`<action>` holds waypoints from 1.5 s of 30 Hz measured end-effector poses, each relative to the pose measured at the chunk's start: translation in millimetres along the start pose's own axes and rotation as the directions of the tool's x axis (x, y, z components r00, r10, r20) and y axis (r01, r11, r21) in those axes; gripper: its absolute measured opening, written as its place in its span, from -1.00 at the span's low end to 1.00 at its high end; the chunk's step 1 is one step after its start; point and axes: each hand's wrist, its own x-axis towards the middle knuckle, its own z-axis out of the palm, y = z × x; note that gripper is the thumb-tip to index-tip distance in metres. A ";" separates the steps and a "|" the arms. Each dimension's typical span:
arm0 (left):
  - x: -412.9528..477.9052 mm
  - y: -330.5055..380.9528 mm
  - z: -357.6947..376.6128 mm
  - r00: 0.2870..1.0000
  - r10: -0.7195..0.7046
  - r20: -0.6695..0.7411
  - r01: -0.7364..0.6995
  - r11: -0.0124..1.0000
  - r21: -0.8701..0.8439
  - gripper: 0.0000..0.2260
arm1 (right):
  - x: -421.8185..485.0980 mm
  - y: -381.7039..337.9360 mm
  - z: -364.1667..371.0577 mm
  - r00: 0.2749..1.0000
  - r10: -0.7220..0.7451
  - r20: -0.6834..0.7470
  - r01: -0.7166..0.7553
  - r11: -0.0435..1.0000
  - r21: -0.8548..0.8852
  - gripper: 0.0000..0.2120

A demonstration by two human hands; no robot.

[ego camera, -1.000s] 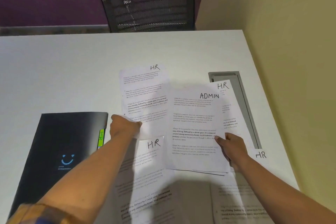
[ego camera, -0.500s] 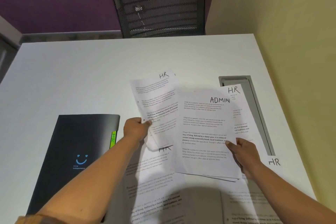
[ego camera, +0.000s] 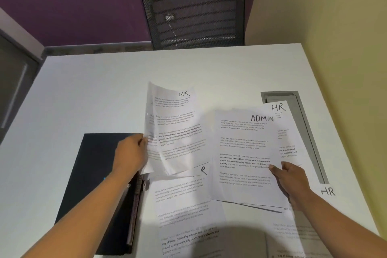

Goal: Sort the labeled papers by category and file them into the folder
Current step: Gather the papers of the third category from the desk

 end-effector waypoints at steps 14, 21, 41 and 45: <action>-65.6 -44.1 -101.4 0.919 -0.134 -0.370 0.043 0.969 -0.243 -0.79 | -48.7 -15.5 3.7 0.993 -0.093 -0.070 0.092 0.996 -0.013 -0.86; -151.8 -4.7 -105.2 0.972 -0.163 -0.168 0.019 0.770 -0.638 -0.88 | -106.5 -21.8 1.2 0.984 -0.175 -0.022 0.176 0.980 0.093 -0.87; -247.1 34.6 -26.6 0.924 0.131 0.358 0.226 0.568 -0.791 -0.70 | -214.2 -14.8 -23.0 0.894 -0.070 0.443 -0.127 0.908 0.399 -0.67; -262.8 37.6 -18.7 0.932 0.137 0.336 0.199 0.581 -0.789 -0.74 | -221.1 -8.8 -25.0 0.871 -0.242 0.428 0.071 0.923 0.377 -0.62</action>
